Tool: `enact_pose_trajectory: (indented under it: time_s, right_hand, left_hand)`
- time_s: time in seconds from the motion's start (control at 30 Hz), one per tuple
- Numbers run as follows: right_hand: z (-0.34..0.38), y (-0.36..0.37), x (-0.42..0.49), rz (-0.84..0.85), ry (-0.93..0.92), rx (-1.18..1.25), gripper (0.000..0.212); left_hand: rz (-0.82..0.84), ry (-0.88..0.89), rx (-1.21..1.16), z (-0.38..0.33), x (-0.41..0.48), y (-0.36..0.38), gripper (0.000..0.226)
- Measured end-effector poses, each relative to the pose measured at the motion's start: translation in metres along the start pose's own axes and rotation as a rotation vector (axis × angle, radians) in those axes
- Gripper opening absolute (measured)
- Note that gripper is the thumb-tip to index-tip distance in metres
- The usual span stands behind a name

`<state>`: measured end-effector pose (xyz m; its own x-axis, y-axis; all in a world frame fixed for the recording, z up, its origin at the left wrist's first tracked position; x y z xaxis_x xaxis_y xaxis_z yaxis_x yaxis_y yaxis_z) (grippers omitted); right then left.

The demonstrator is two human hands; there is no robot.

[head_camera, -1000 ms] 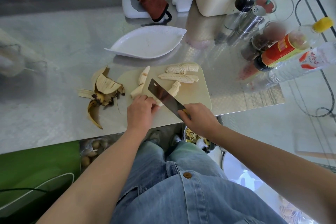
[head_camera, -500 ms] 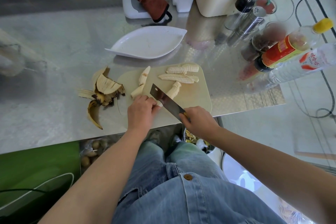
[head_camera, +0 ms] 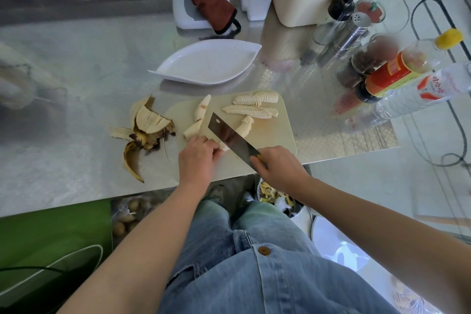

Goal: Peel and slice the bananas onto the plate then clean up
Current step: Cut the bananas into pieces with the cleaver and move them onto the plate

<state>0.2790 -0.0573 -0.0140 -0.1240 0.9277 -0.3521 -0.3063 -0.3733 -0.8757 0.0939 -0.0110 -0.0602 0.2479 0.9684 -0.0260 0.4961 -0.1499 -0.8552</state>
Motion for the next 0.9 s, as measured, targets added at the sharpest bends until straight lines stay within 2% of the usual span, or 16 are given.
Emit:
enact_pose_trajectory:
  time_s: [0.3,0.57,0.83,0.9]
  right_hand:
    - [0.001,0.0,0.001,0.007,0.007,0.004,0.031]
    - [0.001,0.009,-0.002,0.081,0.042,-0.04,0.032]
    - [0.002,0.0,-0.006,0.002,0.013,0.016,0.042]
    - [0.002,-0.002,-0.005,0.007,0.009,0.012,0.039]
  left_hand:
    - [-0.002,-0.003,0.003,0.0,0.001,0.0,0.015]
    - [0.007,-0.006,0.016,0.0,0.001,0.0,0.017]
    - [0.003,-0.006,0.02,0.002,0.0,0.0,0.014]
    - [0.008,-0.007,0.019,0.002,-0.001,0.0,0.014]
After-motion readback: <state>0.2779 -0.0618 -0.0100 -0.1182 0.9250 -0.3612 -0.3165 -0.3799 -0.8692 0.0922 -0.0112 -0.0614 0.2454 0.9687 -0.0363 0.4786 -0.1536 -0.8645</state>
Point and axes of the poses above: each hand's wrist, its own x-axis towards the middle knuckle, its own y-axis out of the palm, z = x × y, the point moved 1 cm from there along x, towards the middle knuckle, and after that the axes turned 8 degrees about -x, right-handed, at the moved point
